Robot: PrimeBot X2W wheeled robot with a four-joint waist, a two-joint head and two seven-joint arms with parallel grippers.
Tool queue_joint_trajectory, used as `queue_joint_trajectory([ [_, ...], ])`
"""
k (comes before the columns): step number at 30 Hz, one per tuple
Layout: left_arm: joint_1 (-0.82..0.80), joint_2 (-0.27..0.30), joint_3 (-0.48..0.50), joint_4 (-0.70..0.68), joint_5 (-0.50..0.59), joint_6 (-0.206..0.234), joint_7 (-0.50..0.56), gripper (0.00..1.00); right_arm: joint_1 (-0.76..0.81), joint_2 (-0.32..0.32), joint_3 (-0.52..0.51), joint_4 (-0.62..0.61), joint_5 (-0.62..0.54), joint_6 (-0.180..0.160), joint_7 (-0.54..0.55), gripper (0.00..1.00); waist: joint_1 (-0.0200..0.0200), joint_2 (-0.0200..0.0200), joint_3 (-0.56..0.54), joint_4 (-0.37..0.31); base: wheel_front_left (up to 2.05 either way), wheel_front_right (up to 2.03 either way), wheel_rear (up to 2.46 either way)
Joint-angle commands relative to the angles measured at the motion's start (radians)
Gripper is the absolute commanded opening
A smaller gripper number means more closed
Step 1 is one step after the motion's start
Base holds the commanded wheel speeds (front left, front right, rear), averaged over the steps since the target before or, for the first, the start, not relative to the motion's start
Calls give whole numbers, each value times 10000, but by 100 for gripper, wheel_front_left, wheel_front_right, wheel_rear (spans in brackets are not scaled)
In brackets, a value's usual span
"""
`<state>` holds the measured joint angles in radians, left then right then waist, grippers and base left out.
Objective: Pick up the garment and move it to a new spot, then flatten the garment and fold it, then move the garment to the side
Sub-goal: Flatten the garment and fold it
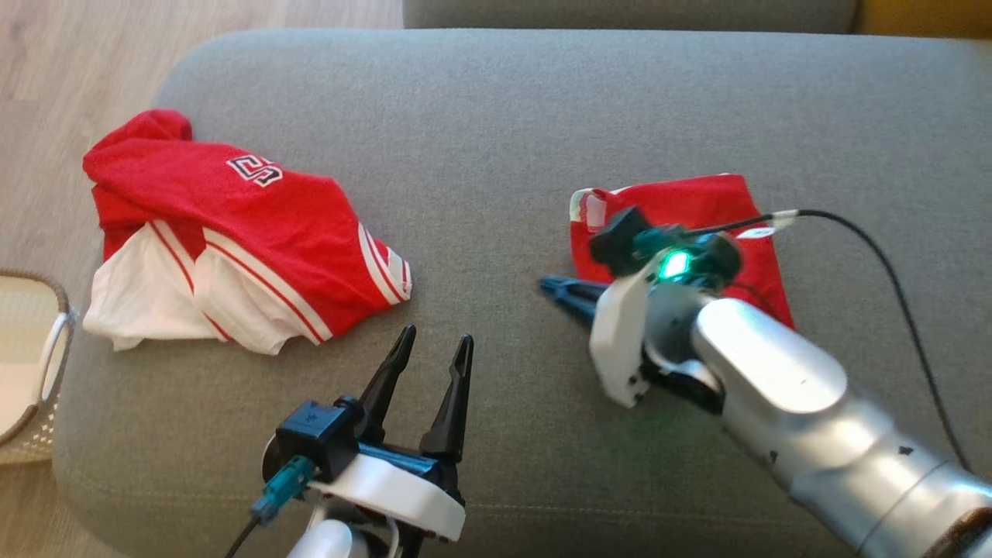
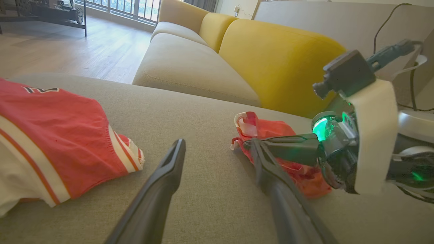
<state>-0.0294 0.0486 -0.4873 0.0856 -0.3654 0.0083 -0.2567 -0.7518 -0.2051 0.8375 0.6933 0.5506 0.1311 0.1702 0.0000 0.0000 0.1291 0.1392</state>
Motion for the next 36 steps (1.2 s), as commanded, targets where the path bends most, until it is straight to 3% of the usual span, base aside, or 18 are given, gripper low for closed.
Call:
queue_joint_trajectory([
  [1, -288, 16, 302, -289, -36, -23, -51, 100, -59, -46, 445, -828, 683, -4, -211, 0, 0, 0, -128, -119, 0, 0, 0],
  [4, -187, 16, 350, -263, -29, -10, -51, 100, 19, -519, 742, -1435, 1174, -4, -586, 0, 0, 0, -298, -235, 0, 0, 0],
  [10, 78, 16, 495, -273, -29, 21, -51, 100, 470, -1177, -5, -1141, 974, -4, -1291, 7, 0, 0, -634, -434, 0, 0, 0],
  [12, 176, 16, 497, -274, -17, -4, -51, 100, 651, -1419, -508, -672, 410, -4, -1709, 4, 0, 0, -813, -421, 0, 0, 0],
  [13, 252, 16, 493, -279, 24, -12, -51, 100, 1013, -1420, -1405, -159, 68, -4, -2241, 4, 0, 0, -1006, -352, 0, 0, 0],
  [14, 306, 16, 523, -295, 44, 11, -51, 100, 1266, -1346, -1935, 62, -21, -4, -2524, 17, 0, 0, -1113, -328, 0, 0, 0],
  [15, 378, 16, 572, -322, 64, 44, -51, 100, 1508, -1285, -2462, 249, -211, -4, -2865, 95, 0, 0, -1212, -318, 0, 0, 0],
  [16, 463, 16, 633, -356, 86, 86, -51, 100, 1745, -1254, -2995, 396, -540, -4, -3300, 100, 0, 0, -1313, -309, 0, 0, 0],
  [21, 995, 16, 1090, -581, 274, 349, -51, 100, 3416, -513, -5813, 68, -1971, -4, -4245, 100, 0, 0, -1648, -481, 0, 0, 0],
  [27, 1554, 16, 1770, -966, 508, 697, -51, 100, 6014, 961, -8588, -3374, -4264, -4, -4314, 100, 0, 0, -1844, -944, 0, 0, 0],
  [31, 1852, 16, 2141, -1082, 918, 793, -51, 100, 7497, 1453, -9062, -5024, -5060, -4, -4317, 100, 0, 0, -1990, -1269, 0, 0, 0],
  [36, 2274, 16, 2449, -1194, 1380, 857, -51, 100, 8532, 1541, -8794, -5969, -5114, -4, -4318, 100, 0, 0, -2197, -1627, 0, 0, 0],
])
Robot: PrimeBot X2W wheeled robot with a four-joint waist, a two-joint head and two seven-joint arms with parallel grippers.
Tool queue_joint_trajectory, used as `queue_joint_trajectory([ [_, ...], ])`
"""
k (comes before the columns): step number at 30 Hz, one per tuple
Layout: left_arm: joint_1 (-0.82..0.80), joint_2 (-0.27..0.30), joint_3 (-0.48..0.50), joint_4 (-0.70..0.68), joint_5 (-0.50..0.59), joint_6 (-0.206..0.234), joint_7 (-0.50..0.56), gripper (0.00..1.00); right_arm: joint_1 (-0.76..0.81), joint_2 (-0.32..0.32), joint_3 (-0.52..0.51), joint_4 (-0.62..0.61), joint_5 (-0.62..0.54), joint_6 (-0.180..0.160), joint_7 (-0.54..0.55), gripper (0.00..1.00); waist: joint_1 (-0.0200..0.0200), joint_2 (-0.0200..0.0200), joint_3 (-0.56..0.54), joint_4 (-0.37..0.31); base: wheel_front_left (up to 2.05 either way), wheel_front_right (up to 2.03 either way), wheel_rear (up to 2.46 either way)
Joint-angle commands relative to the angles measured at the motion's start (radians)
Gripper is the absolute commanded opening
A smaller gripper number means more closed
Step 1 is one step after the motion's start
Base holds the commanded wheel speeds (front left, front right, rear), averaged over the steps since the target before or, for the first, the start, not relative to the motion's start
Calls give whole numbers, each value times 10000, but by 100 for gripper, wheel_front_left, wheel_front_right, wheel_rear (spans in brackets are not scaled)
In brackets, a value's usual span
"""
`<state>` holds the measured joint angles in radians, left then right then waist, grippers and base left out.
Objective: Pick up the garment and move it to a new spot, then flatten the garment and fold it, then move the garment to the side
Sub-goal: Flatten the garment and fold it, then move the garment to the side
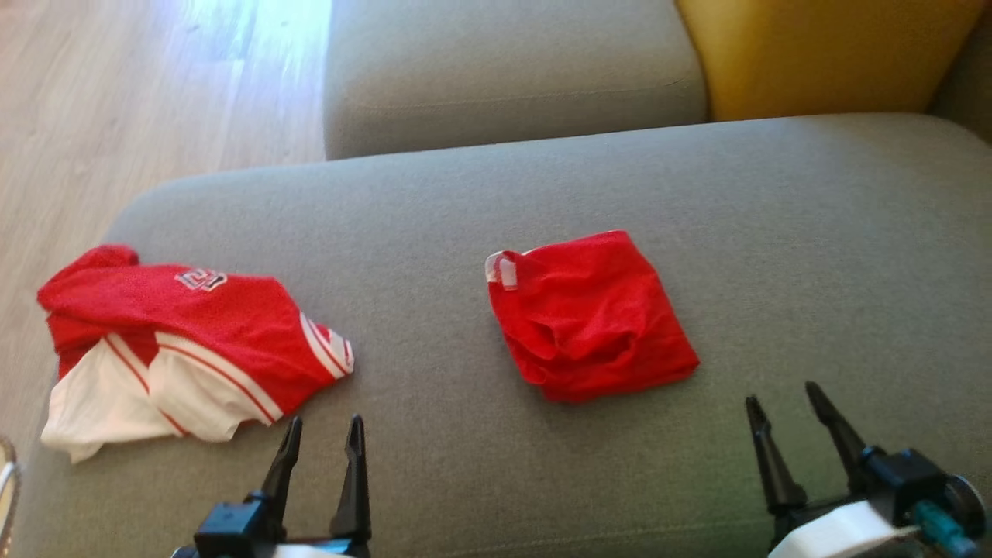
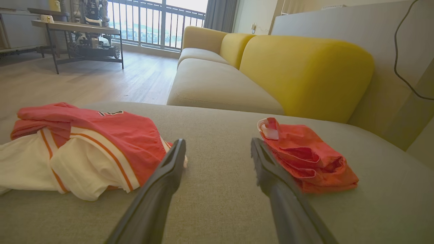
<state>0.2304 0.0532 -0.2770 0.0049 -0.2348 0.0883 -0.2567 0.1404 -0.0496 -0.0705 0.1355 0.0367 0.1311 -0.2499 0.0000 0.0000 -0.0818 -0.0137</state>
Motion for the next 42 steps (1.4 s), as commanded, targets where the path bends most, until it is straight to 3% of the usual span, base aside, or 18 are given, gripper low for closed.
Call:
queue_joint_trajectory([
  [1, -238, -30, 378, -390, 208, 78, -51, 100, -254, -13, 370, -494, 64, -4, -117, 100, 0, 0, -126, -164, 0, 0, 0],
  [9, 288, -30, 592, -595, 652, 434, -51, 100, 228, -9, 599, -423, 463, -4, -117, 100, 0, 0, -325, -510, 0, 0, 0],
  [18, 410, -30, 661, -669, 1088, 438, -51, 100, 280, -8, 546, -303, 603, -4, -118, 100, 0, 0, -419, -469, 0, 0, 0],
  [29, 348, -30, 443, -480, 1081, 305, -51, 100, -62, -7, 539, 243, 669, -4, -118, 100, 0, 0, -260, 231, 0, 0, 0],
  [34, 181, -30, 270, -352, 1065, 183, -51, 100, -1329, -7, 391, 1845, 1884, -4, -111, 100, 0, 0, 32, 566, 0, 0, 0],
  [39, -5, -30, 32, 58, 985, -20, -51, 100, -3392, -51, 776, 4119, 3696, -4, 939, 100, 0, 0, 318, 810, 0, 0, 0],
  [42, -265, -30, -97, 225, 1075, -150, -51, 100, -4508, -442, 716, 5328, 4335, -4, 1573, 100, 0, 0, 516, 1021, 0, 0, 0],
])
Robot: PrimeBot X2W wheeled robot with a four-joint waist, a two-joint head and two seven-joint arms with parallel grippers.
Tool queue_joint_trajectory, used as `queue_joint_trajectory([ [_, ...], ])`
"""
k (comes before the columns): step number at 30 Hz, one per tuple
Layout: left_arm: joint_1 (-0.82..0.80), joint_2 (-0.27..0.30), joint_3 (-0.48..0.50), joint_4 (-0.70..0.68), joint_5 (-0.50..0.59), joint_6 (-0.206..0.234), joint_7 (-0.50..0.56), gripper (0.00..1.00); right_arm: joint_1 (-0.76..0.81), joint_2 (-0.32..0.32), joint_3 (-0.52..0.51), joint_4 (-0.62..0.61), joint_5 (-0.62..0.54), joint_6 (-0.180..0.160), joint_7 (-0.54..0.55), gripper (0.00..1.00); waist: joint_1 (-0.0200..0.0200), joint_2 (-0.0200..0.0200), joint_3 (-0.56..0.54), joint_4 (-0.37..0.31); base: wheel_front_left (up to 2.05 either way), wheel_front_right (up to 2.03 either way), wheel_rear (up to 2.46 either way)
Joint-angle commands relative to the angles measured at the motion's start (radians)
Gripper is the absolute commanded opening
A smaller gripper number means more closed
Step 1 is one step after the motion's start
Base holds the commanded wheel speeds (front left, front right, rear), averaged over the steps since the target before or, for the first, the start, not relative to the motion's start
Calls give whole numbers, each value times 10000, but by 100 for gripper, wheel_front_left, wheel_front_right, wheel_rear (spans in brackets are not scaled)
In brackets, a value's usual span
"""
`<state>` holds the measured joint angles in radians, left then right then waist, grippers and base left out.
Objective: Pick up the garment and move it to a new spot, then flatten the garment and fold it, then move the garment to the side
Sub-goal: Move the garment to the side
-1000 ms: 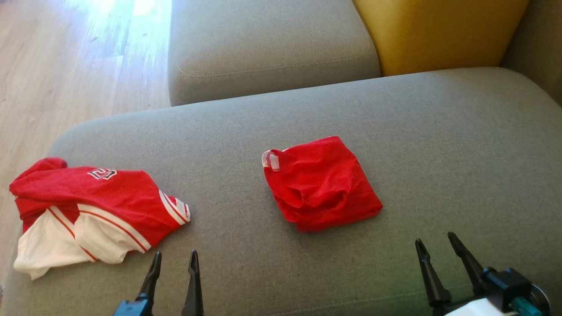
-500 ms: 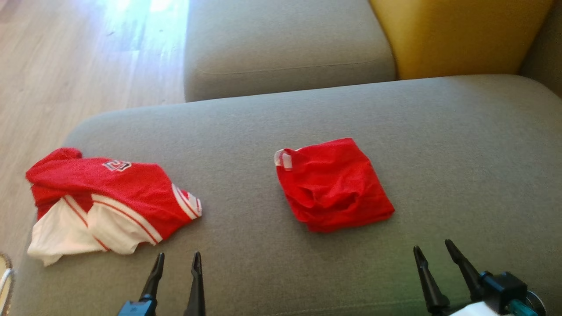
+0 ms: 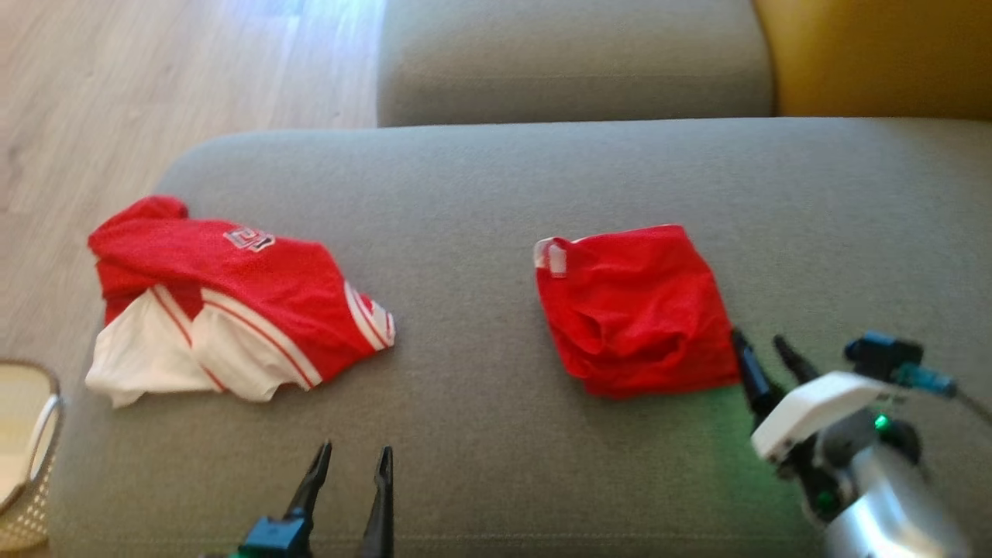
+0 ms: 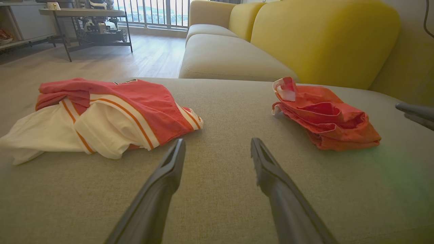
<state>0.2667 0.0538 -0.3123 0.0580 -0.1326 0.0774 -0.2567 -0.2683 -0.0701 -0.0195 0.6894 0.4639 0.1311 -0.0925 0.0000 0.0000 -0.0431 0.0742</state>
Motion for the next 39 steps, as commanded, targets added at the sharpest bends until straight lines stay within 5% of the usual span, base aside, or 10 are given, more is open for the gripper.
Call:
queue_joint_trajectory([
  [1, -707, -36, 213, -270, 87, -82, -51, 100, -736, -409, 218, 151, 190, -4, 144, 100, 0, 0, 194, 220, 0, 0, 0],
  [7, -1137, -36, -126, -197, 463, -327, -51, 100, -2205, -1230, 431, 1694, 1123, -4, 821, 100, 0, 0, 750, 682, 0, 0, 0],
  [18, -2061, -36, -715, -257, 625, -359, -51, 100, -3688, -2067, 1656, 2656, 2626, -4, 1855, 100, 0, 0, 1906, 1102, 0, 0, 0],
  [20, -2119, -36, -756, -244, 626, -358, -51, 100, -3739, -2097, 1798, 2741, 2698, -4, 1932, 93, 0, 0, 1931, 1122, 0, 0, 0],
  [21, -2220, -36, -819, -231, 637, -358, -51, 100, -3779, -2131, 2100, 2879, 2837, -4, 2104, 43, 0, 0, 1951, 1150, 0, 0, 0],
  [22, -2220, -36, -819, -231, 637, -358, -51, 100, -3779, -2131, 2100, 2879, 2837, -4, 2104, 43, 0, 0, 1951, 1150, 0, 0, 0],
  [24, -2275, -36, -818, -250, 623, -320, -51, 100, -3770, -2108, 2378, 2909, 3079, -4, 2332, 0, 0, 0, 1927, 1111, 0, 0, 0],
  [39, -2209, -36, -665, -462, 555, -240, -51, 100, -4199, -4268, 4030, 2491, 2919, -4, 1369, 0, 0, 0, 1964, -368, 0, 0, 0],
])
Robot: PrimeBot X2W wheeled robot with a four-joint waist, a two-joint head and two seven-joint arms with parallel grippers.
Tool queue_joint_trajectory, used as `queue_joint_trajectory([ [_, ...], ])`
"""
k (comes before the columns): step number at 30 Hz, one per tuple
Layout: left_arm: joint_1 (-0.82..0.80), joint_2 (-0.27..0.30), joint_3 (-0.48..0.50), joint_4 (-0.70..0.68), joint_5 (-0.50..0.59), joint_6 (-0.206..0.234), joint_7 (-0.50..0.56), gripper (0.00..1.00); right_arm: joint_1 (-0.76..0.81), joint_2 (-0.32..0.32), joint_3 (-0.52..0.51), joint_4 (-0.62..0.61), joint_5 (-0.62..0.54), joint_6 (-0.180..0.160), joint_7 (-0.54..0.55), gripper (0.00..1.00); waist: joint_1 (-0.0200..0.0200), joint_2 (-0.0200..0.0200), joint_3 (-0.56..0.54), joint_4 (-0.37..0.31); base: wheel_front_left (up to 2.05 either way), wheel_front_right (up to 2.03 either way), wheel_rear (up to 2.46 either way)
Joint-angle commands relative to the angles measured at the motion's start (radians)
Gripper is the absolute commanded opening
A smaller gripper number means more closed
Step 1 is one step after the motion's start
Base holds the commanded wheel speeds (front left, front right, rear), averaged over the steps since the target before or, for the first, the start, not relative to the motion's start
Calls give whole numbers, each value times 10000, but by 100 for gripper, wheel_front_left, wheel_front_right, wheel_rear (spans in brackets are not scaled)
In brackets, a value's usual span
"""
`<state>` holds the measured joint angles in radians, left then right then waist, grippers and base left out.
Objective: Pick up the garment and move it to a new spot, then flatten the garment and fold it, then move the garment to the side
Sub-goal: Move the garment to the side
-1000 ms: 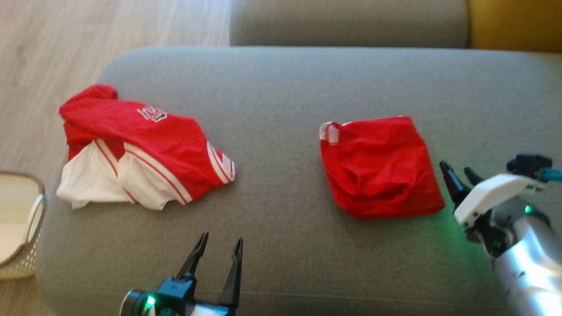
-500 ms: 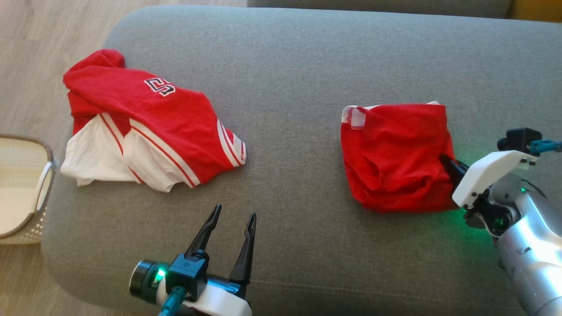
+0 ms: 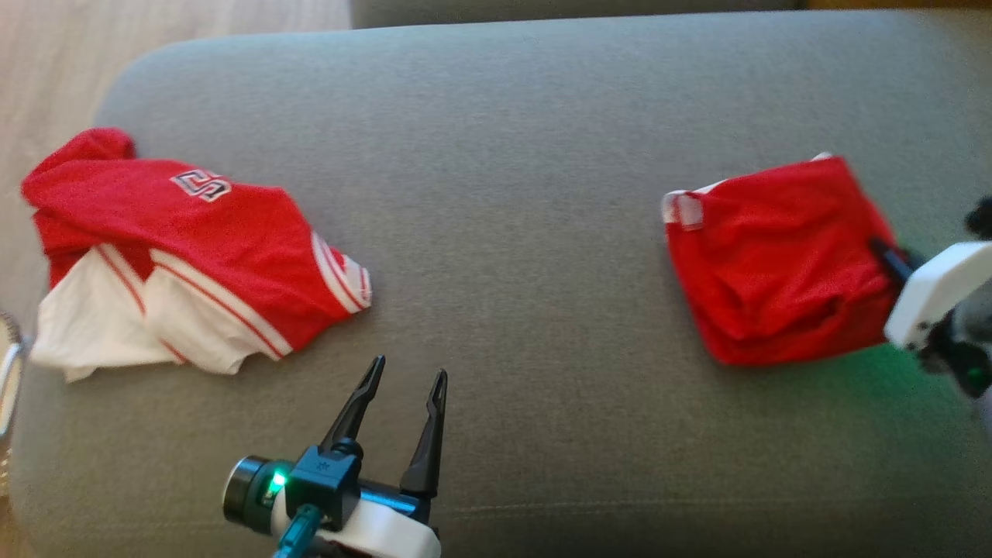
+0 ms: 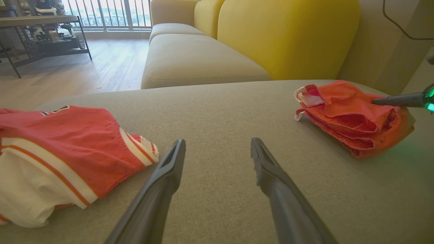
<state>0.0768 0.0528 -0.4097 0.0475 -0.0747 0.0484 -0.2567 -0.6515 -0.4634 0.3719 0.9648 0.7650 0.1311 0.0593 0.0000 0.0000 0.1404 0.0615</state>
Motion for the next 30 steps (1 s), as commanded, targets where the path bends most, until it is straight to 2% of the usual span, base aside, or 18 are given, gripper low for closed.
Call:
queue_joint_trajectory([
  [1, -341, -26, 319, -356, -22, 48, -51, 100, -445, -495, 133, -245, -122, -4, -215, 0, 0, 0, 166, -344, 0, 0, 0],
  [7, -518, -26, 396, -339, 61, -1, -51, 100, -956, -1038, 6, 166, -271, -4, -696, 0, 0, 0, 353, -924, 0, 0, 0],
  [19, -702, -16, 606, -290, 335, -244, -51, 100, -1771, -1239, -572, 1793, -1087, -4, -2353, 0, 0, 0, 616, -1680, 0, 0, 0],
  [20, -716, -16, 620, -284, 348, -255, -51, 100, -1854, -1213, -605, 1946, -1174, -4, -2463, 14, 0, 0, 621, -1718, 0, 0, 0],
  [21, -725, -16, 637, -276, 363, -257, -51, 100, -1947, -1208, -648, 2122, -1279, -4, -2583, 35, 0, 0, 621, -1755, 0, 0, 0],
  [22, -730, -16, 649, -266, 375, -259, -51, 100, -2048, -1211, -696, 2328, -1420, -4, -2710, 100, 0, 0, 615, -1784, 0, 0, 0],
  [30, -725, -19, 757, -150, 309, -205, -51, 100, -2502, -1059, -908, 2945, -2744, -4, -3188, 100, 0, 0, 445, -1840, 0, 0, 0],
])
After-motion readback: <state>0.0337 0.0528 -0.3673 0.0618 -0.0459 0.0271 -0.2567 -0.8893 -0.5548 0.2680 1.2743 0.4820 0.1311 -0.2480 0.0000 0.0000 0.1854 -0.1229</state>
